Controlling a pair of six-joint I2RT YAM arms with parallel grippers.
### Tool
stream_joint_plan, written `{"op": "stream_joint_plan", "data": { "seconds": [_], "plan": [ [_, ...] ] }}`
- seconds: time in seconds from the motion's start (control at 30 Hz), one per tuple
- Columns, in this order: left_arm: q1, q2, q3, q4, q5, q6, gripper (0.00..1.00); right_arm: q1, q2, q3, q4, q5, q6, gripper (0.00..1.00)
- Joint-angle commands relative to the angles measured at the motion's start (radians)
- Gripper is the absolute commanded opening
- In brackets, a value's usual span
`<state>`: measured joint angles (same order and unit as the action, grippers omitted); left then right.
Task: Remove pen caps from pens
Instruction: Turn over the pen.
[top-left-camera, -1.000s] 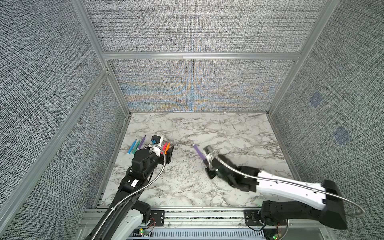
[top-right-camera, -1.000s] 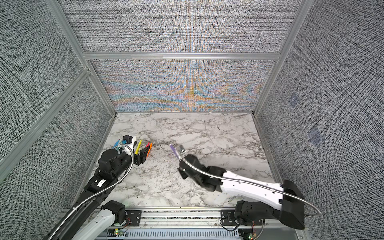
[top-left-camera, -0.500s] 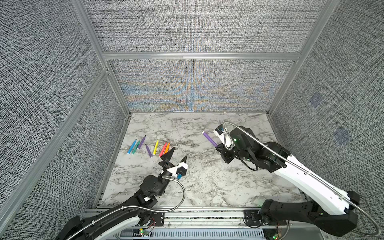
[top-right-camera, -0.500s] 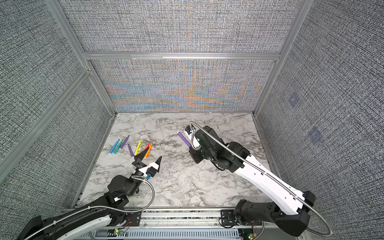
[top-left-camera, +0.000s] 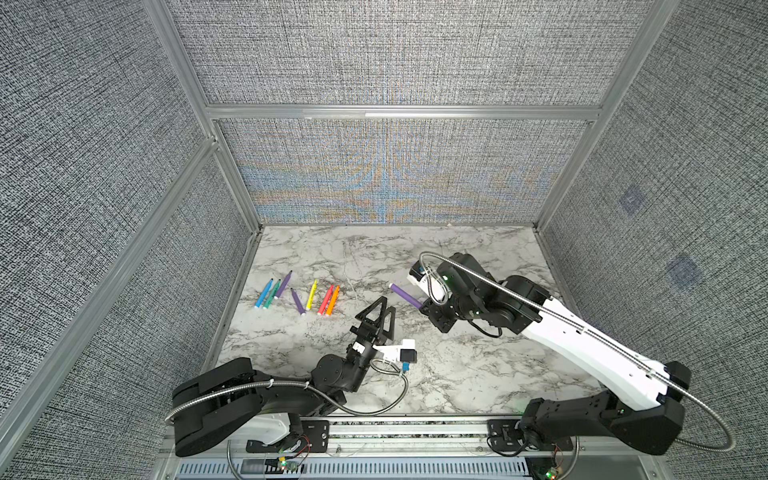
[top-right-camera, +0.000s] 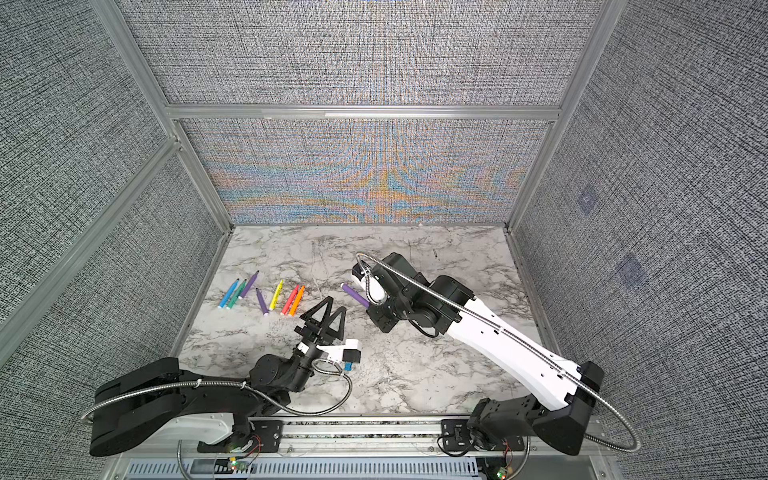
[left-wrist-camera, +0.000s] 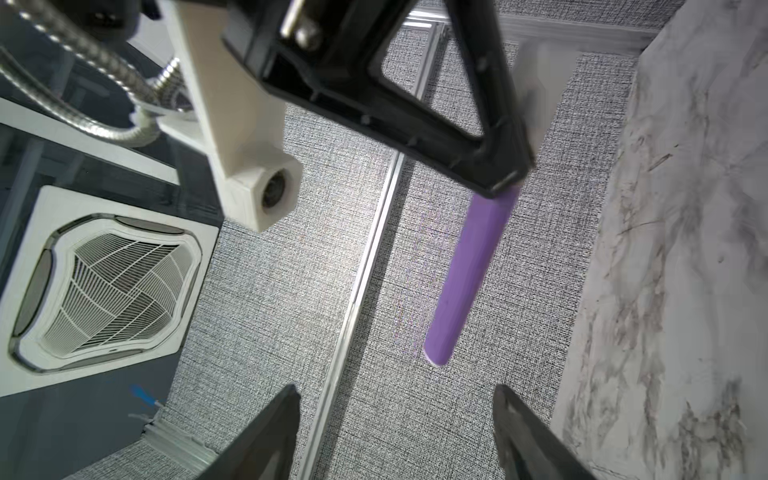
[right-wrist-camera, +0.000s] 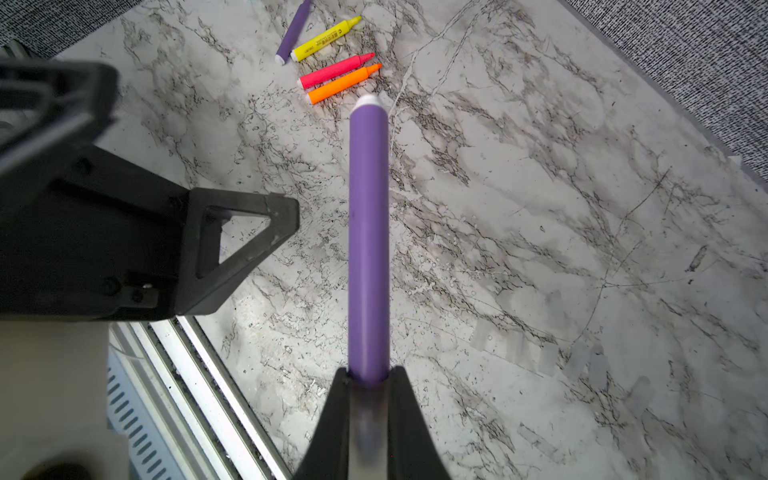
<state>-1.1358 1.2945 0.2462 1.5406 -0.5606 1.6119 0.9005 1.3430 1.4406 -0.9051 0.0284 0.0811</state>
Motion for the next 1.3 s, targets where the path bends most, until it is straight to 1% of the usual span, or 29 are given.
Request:
{"op": "stream_joint_plan", "data": {
  "seconds": [0.0,0.1,0.3,0.37,0.47,0.5,0.53,0.57,0.6,0.77,0.83,0.87,0.9,0.93,0.97,1.03,1.1,1.13,1.17,1.2,1.23,1.27],
  "plan": [
    [-0.001,0.005,0.015,0.087,0.006,0.03,0.74,0.0,-0.005,-0.002,0.005,-0.04,-0.019,0.0],
    [-0.001,0.029,0.028,0.087,0.016,0.05,0.74,0.019,-0.008,0.001,0.008,-0.088,-0.033,0.0],
    [-0.001,0.077,0.063,0.088,0.003,0.058,0.74,0.045,-0.024,0.01,-0.012,-0.076,-0.034,0.0],
    [0.001,0.086,0.073,0.087,-0.003,0.056,0.71,0.05,-0.029,0.012,-0.017,-0.075,-0.033,0.0],
    [0.002,0.097,0.084,0.087,-0.012,0.053,0.59,0.061,-0.037,0.012,-0.019,-0.076,-0.032,0.0],
    [0.002,0.097,0.085,0.087,-0.013,0.051,0.51,0.065,-0.035,0.014,-0.024,-0.075,-0.032,0.0],
    [0.002,0.096,0.085,0.087,-0.013,0.047,0.38,0.07,-0.034,0.015,-0.028,-0.072,-0.031,0.0],
    [0.002,0.094,0.084,0.087,-0.014,0.041,0.29,0.076,-0.034,0.016,-0.032,-0.066,-0.03,0.0],
    [0.003,0.092,0.084,0.087,-0.015,0.035,0.23,0.081,-0.034,0.017,-0.036,-0.06,-0.029,0.0],
    [0.005,0.084,0.079,0.087,-0.021,0.022,0.12,0.09,-0.038,0.026,-0.049,-0.051,-0.027,0.0],
    [0.005,0.08,0.077,0.087,-0.024,0.008,0.06,0.091,-0.04,0.026,-0.053,-0.046,-0.026,0.0],
    [0.005,0.078,0.076,0.087,-0.025,-0.006,0.04,0.092,-0.044,0.026,-0.054,-0.042,-0.024,0.0],
    [0.006,0.075,0.073,0.087,-0.029,-0.031,0.02,0.09,-0.05,0.031,-0.057,-0.028,-0.021,0.01],
    [0.005,0.069,0.069,0.085,-0.033,-0.069,0.01,0.09,-0.056,0.043,-0.061,-0.011,-0.016,0.04],
    [0.004,0.06,0.065,0.085,-0.036,-0.11,0.01,0.09,-0.065,0.055,-0.063,0.011,-0.008,0.09],
    [0.004,0.02,0.047,0.034,-0.028,-0.229,0.0,0.09,-0.108,0.074,-0.044,0.049,-0.007,0.24],
    [0.01,-0.053,0.039,-0.119,0.01,-0.378,0.0,0.09,-0.172,0.061,0.02,0.07,-0.013,0.37],
    [0.022,-0.1,0.044,-0.241,0.045,-0.475,0.0,0.089,-0.211,0.05,0.06,0.071,-0.021,0.41],
    [0.04,-0.153,0.053,-0.38,0.09,-0.572,0.0,0.09,-0.249,0.037,0.099,0.07,-0.029,0.44],
    [0.064,-0.2,0.063,-0.482,0.135,-0.657,0.0,0.09,-0.277,0.023,0.13,0.065,-0.04,0.45],
    [0.096,-0.262,0.069,-0.593,0.201,-0.762,0.0,0.089,-0.31,0.004,0.164,0.06,-0.05,0.46],
    [0.14,-0.332,0.073,-0.707,0.308,-0.864,0.0,0.089,-0.338,-0.019,0.194,0.053,-0.06,0.46]
  ]
}}
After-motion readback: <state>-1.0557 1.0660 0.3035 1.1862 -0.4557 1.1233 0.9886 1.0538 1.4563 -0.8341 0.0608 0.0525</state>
